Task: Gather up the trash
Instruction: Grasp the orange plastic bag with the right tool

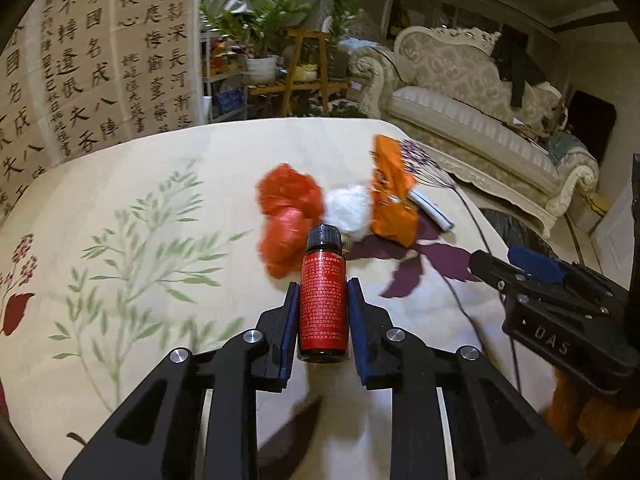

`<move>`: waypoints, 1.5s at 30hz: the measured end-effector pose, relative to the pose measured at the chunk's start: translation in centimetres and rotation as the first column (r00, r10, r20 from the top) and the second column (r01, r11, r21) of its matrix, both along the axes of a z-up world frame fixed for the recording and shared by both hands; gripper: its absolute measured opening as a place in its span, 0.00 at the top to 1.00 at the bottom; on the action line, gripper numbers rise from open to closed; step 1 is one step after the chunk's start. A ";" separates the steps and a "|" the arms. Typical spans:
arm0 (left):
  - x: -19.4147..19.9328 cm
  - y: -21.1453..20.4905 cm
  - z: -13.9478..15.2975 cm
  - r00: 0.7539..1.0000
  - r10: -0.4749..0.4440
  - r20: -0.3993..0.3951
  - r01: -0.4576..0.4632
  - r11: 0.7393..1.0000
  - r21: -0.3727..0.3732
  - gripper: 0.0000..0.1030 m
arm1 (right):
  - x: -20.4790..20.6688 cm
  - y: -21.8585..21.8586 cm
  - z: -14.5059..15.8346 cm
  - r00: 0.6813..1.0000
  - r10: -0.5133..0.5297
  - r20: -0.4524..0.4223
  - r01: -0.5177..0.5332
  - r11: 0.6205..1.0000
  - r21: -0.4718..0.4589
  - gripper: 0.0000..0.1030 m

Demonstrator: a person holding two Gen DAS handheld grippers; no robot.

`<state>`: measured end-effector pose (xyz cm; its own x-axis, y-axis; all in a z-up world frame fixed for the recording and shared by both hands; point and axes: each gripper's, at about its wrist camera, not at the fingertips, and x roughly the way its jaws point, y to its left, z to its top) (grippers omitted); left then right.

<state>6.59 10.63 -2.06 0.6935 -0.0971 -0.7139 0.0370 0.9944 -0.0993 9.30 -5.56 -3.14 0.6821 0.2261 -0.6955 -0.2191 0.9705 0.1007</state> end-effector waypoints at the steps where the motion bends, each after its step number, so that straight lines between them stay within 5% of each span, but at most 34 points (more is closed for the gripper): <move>1: 0.0 0.4 0.0 1.000 0.010 0.003 -0.010 1.000 0.004 0.76 | 0.4 0.5 0.1 1.000 0.011 0.002 -0.011 1.000 0.002 0.47; 16: 0.4 5.8 -0.8 0.991 0.130 -0.008 -0.130 0.992 -0.002 0.76 | 4.8 5.5 -0.8 0.998 0.063 -0.028 -0.064 0.997 -0.034 0.48; 20: 0.4 6.1 -1.2 0.992 0.128 -0.016 -0.128 0.992 -0.012 0.76 | 5.2 6.1 -1.5 0.995 0.079 -0.056 -0.081 0.996 -0.034 0.63; 45: -1.6 2.3 0.4 0.999 0.043 0.023 -0.042 0.998 -0.044 0.76 | -0.9 -0.3 1.1 0.999 -0.037 0.034 0.038 0.998 -0.042 0.68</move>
